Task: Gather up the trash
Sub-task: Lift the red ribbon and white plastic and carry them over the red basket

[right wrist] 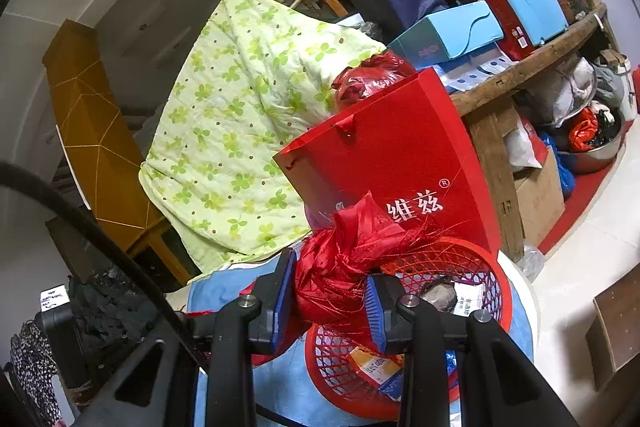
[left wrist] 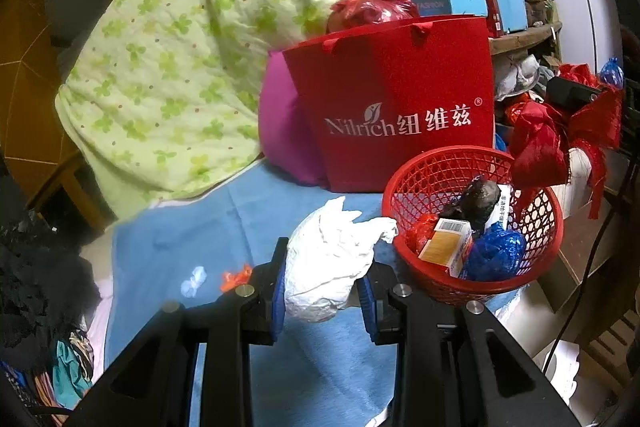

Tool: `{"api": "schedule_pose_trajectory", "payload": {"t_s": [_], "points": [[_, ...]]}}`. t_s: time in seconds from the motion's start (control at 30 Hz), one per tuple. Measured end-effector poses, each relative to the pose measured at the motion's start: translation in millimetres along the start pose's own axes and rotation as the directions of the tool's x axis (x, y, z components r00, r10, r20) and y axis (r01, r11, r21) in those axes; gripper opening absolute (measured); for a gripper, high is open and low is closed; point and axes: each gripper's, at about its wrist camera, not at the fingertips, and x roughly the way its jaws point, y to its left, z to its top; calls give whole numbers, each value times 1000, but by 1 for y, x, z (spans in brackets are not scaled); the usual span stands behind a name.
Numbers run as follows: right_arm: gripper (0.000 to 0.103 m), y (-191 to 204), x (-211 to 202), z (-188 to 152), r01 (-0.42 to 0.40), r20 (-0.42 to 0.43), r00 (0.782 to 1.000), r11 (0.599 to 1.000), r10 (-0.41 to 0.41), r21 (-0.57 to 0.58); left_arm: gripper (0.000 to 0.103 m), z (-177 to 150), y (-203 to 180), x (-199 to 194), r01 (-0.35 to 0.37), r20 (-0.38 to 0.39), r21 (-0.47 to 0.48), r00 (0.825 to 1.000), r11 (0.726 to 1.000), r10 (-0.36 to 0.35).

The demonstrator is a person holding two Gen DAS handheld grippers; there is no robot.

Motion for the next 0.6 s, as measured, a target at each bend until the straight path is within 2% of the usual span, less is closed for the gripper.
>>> {"api": "schedule_pose_trajectory", "payload": {"t_s": [0.6], "points": [[35, -29, -6, 1, 34, 4, 999, 998, -35, 52, 33, 12, -35, 9, 57, -1, 64, 998, 996, -57]]}}
